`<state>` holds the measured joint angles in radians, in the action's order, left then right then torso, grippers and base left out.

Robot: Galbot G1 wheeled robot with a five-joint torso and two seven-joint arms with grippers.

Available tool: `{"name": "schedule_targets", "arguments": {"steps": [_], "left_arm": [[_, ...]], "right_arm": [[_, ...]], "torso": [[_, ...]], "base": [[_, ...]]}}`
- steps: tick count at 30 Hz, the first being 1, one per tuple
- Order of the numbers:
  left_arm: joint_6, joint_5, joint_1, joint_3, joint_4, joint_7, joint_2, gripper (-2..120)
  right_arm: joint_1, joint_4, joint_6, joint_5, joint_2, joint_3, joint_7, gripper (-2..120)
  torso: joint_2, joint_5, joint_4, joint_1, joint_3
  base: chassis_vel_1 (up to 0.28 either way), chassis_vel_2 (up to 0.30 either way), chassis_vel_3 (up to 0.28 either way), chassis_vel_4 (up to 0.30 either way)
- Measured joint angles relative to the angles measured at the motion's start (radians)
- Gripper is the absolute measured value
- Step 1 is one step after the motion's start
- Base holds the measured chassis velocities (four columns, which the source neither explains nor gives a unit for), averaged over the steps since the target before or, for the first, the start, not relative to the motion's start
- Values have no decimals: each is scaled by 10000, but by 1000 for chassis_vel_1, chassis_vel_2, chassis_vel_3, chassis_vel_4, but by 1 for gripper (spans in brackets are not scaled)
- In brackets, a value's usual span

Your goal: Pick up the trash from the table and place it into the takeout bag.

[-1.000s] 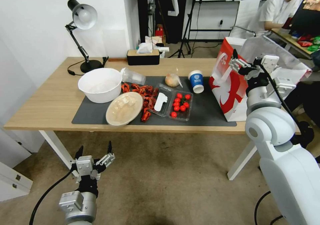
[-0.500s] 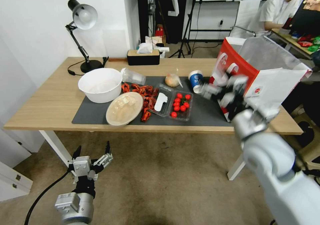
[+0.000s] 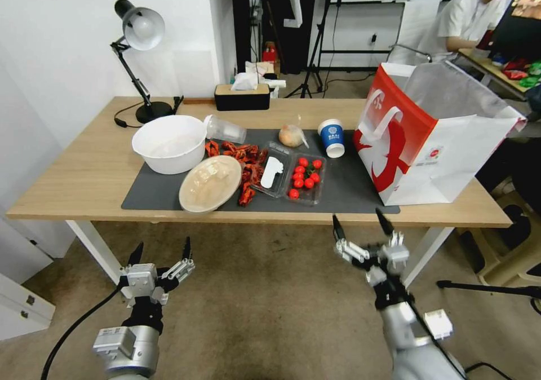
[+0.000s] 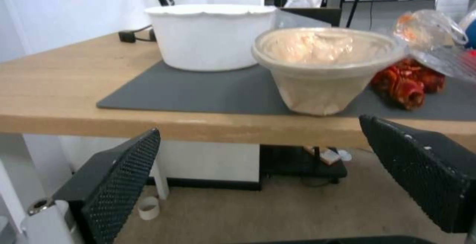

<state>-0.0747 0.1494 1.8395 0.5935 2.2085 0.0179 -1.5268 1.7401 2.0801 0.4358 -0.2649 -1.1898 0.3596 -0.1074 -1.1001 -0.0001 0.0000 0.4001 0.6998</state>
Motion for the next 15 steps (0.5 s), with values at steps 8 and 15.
{"name": "schedule_targets", "arguments": {"steps": [8, 15], "left_arm": [[-24, 91, -6, -43, -92, -81, 57, 100], [-25, 196, 8, -7, -89, -112, 80, 100]], "right_arm": [[37, -100, 1, 29, -100, -76, -27, 100], [-6, -118, -147, 195, -154, -149, -60, 100]], "torso": [[0, 1, 1, 0, 1], [0, 1, 1, -1, 1]], "base": [[0, 0, 0, 0], [0, 0, 0, 0]]}}
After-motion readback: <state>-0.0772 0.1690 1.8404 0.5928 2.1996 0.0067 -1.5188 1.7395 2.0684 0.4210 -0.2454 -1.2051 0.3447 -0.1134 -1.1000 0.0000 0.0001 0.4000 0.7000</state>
